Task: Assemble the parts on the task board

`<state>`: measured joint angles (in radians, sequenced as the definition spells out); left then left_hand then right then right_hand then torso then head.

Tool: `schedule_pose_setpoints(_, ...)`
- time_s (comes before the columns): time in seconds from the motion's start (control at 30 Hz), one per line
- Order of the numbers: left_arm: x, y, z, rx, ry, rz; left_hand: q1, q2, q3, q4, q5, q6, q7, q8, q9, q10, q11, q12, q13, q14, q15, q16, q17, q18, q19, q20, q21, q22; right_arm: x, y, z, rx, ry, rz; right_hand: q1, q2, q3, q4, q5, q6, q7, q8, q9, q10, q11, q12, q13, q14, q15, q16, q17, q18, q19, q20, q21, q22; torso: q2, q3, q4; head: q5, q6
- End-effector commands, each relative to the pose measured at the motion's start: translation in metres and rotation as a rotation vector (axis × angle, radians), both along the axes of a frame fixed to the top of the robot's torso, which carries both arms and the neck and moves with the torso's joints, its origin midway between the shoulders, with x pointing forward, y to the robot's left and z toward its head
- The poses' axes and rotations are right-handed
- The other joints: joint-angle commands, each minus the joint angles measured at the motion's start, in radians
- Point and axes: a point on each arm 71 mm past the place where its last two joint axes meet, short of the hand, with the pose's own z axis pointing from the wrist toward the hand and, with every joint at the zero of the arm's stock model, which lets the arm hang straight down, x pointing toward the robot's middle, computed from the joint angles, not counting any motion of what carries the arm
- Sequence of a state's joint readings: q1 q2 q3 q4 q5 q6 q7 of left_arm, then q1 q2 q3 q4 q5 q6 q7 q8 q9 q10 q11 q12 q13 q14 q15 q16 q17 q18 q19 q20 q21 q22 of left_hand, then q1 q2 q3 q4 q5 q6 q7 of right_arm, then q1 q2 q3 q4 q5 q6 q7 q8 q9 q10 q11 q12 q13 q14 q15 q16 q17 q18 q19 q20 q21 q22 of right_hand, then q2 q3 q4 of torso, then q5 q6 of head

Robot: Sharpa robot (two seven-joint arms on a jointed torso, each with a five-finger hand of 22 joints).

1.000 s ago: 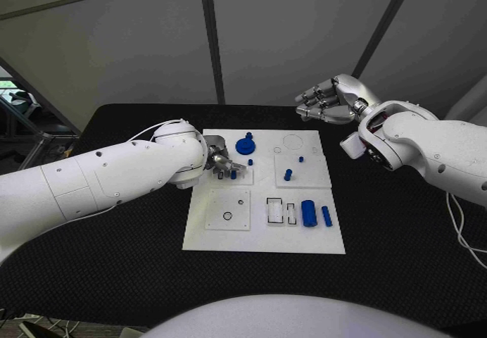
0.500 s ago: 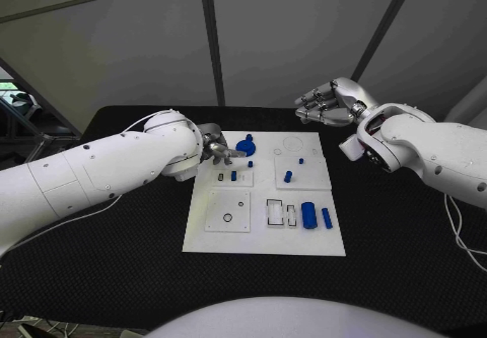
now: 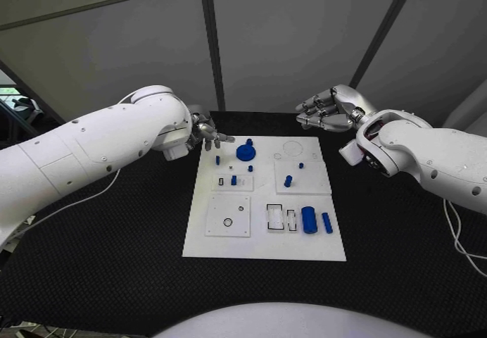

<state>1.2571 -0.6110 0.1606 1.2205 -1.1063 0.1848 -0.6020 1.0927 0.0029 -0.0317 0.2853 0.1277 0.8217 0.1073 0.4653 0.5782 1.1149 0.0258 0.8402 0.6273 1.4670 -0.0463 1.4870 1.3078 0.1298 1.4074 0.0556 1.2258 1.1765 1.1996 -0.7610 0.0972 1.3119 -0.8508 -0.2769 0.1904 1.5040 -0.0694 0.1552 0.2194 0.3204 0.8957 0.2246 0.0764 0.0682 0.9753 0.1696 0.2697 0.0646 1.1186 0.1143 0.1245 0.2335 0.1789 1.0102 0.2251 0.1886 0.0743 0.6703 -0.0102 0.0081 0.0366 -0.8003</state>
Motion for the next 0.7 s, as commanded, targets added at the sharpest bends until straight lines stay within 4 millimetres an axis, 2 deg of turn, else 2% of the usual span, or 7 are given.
schedule_pose_setpoints(0.03, 0.007, 0.002, -0.006, 0.015, 0.085, -0.034, 0.014, 0.005, -0.009, 0.001, 0.003, -0.004, 0.0, -0.009, -0.013, -0.003, 0.004, 0.001, -0.002, 0.075, 0.007, -0.002, 0.181, -0.044, 0.008, 0.007, 0.007, 0.011, 0.0, 0.003, 0.001, 0.005, -0.006, 0.014, -0.008, 0.004, 0.004, -0.002, 0.006, 0.001, 0.011, 0.0, 0.001, -0.006, 0.002, 0.007, -0.002, -0.004, 0.005, 0.006, -0.001, 0.004, 0.004, 0.0, -0.003, -0.001, 0.002, 0.0012, -0.0024, 0.006, 0.004)
schedule_pose_setpoints(0.2, 0.021, 0.004, -0.012, 0.031, 0.108, -0.019, 0.023, 0.015, -0.022, 0.002, 0.001, 0.016, -0.003, -0.007, -0.028, 0.003, 0.002, 0.009, -0.004, 0.078, 0.006, 0.005, 0.188, -0.05, 0.025, 0.008, 0.034, 0.042, 0.0, 0.005, -0.002, 0.006, -0.002, 0.018, -0.008, 0.004, 0.004, -0.002, 0.006, 0.001, 0.011, 0.0, 0.001, -0.006, 0.002, 0.007, -0.002, -0.004, 0.005, 0.006, -0.001, 0.004, 0.004, 0.0, -0.004, -0.001, 0.002, -0.0008, -0.0024, 0.009, 0.005)
schedule_pose_setpoints(0.3, 0.026, 0.006, -0.015, 0.054, 0.12, -0.016, 0.026, 0.017, -0.025, 0.001, 0.0, 0.021, -0.004, -0.006, -0.031, 0.005, 0.001, 0.011, -0.005, 0.078, 0.005, 0.005, 0.188, -0.052, 0.029, 0.008, 0.043, 0.053, 0.0, 0.005, -0.003, 0.007, 0.0, 0.019, -0.008, 0.004, 0.004, -0.002, 0.006, 0.001, 0.011, 0.0, 0.001, -0.006, 0.002, 0.007, -0.002, -0.004, 0.005, 0.006, -0.001, 0.004, 0.004, 0.0, -0.004, -0.001, 0.002, 0.0012, -0.003, 0.014, 0.005)
schedule_pose_setpoints(0.53, 0.032, 0.008, -0.018, 0.143, 0.095, -0.018, 0.032, 0.019, -0.031, 0.0, 0.001, 0.03, -0.006, -0.004, -0.036, 0.006, 0.0, 0.013, -0.006, 0.078, 0.004, 0.005, 0.188, -0.053, 0.031, 0.007, 0.045, 0.056, -0.001, 0.007, -0.004, 0.008, 0.002, 0.024, -0.007, 0.005, 0.005, -0.003, 0.007, 0.001, 0.011, 0.0, 0.001, -0.006, 0.001, 0.007, -0.001, -0.004, 0.004, 0.006, -0.002, 0.004, 0.004, 0.0, -0.004, -0.001, 0.001, 0.0001, 0.0005, 0.015, 0.004)
schedule_pose_setpoints(0.7, 0.035, 0.008, -0.019, 0.163, 0.07, -0.01, 0.037, 0.021, -0.033, 0.0, 0.006, 0.034, -0.006, -0.004, -0.04, 0.006, -0.001, 0.014, -0.007, 0.079, 0.004, 0.007, 0.19, -0.053, 0.032, 0.007, 0.046, 0.058, -0.001, 0.008, -0.004, 0.009, 0.003, 0.026, -0.007, 0.005, 0.005, -0.003, 0.007, 0.001, 0.011, 0.0, 0.001, -0.006, 0.001, 0.007, -0.001, -0.004, 0.004, 0.006, -0.002, 0.004, 0.004, 0.0, -0.004, -0.001, 0.0, 0.0001, 0.0002, 0.016, 0.003)
